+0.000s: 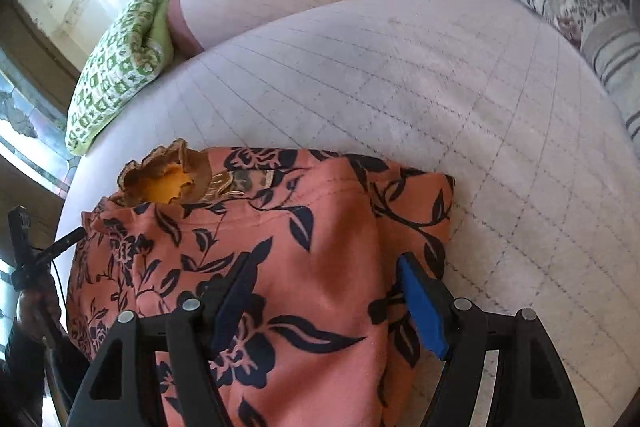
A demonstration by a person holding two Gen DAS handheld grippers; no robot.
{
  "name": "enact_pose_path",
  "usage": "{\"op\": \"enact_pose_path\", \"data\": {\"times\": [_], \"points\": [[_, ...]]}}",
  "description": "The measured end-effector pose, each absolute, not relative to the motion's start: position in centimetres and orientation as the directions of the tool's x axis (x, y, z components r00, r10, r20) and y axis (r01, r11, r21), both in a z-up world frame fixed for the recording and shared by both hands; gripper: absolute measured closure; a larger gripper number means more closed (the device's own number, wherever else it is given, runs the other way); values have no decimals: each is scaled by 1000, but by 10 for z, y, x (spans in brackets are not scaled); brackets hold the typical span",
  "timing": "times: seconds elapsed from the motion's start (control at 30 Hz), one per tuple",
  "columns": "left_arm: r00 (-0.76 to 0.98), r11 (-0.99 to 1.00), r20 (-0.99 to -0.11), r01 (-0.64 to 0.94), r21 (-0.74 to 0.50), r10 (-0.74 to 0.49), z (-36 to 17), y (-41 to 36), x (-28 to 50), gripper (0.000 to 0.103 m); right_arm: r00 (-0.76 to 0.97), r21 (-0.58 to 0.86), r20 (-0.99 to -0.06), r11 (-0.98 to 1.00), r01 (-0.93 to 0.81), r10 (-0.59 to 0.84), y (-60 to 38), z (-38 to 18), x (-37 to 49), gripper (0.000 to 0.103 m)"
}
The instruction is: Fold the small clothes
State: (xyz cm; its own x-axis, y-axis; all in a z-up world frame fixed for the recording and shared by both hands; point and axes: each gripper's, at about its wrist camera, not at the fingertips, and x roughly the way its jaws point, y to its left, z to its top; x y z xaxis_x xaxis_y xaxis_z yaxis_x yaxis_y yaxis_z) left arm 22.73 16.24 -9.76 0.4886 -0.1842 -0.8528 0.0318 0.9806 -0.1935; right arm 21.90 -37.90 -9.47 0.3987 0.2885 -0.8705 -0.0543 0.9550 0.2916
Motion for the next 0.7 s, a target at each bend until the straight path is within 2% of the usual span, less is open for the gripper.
{"op": "enact_pose_path", "data": {"times": [0.03, 0.1, 0.17, 0.2, 0.3, 0.43, 0.5, 0.57, 0.6, 0.67, 0.7], "points": [[487, 984, -857, 35, -176, -171, -100, 163, 224, 71, 400, 297, -868, 953, -52, 292, -377, -96, 220, 28], [483, 985, -860, 35, -169, -165, -104, 162, 227, 83, 394, 310, -867, 949, -56, 306, -378, -98, 222, 29], [491, 984, -854, 34, -177, -171, -105, 162, 223, 91, 380, 290, -877, 954, -72, 295, -369, -101, 228, 51], [500, 985, -851, 36, -166, -162, -103, 161, 222, 93, 369, 283, -883, 956, -78, 291, -367, -102, 230, 74], [544, 988, -826, 43, -148, -147, -93, 159, 205, 95, 365, 260, -889, 961, -89, 275, -357, -99, 236, 95], [655, 985, -742, 25, -172, -146, -62, 166, 183, 96, 511, 267, -815, 960, -87, 274, -364, -51, 223, 96], [657, 982, -741, -1, -187, -140, -69, 170, 189, 96, 587, 264, -771, 963, -61, 249, -376, -32, 218, 96], [579, 983, -809, -63, -172, -104, -105, 173, 205, 95, 585, 278, -784, 960, 30, 209, -395, -49, 232, 93], [536, 983, -839, -82, -165, -96, -120, 173, 209, 95, 560, 286, -802, 956, 58, 206, -401, -65, 239, 86], [558, 985, -825, -77, -157, -88, -124, 171, 204, 94, 428, 247, -884, 965, 89, 187, -402, -109, 253, 85], [559, 986, -825, -74, -146, -81, -122, 170, 203, 87, 421, 240, -888, 967, 87, 182, -400, -117, 250, 84]]}}
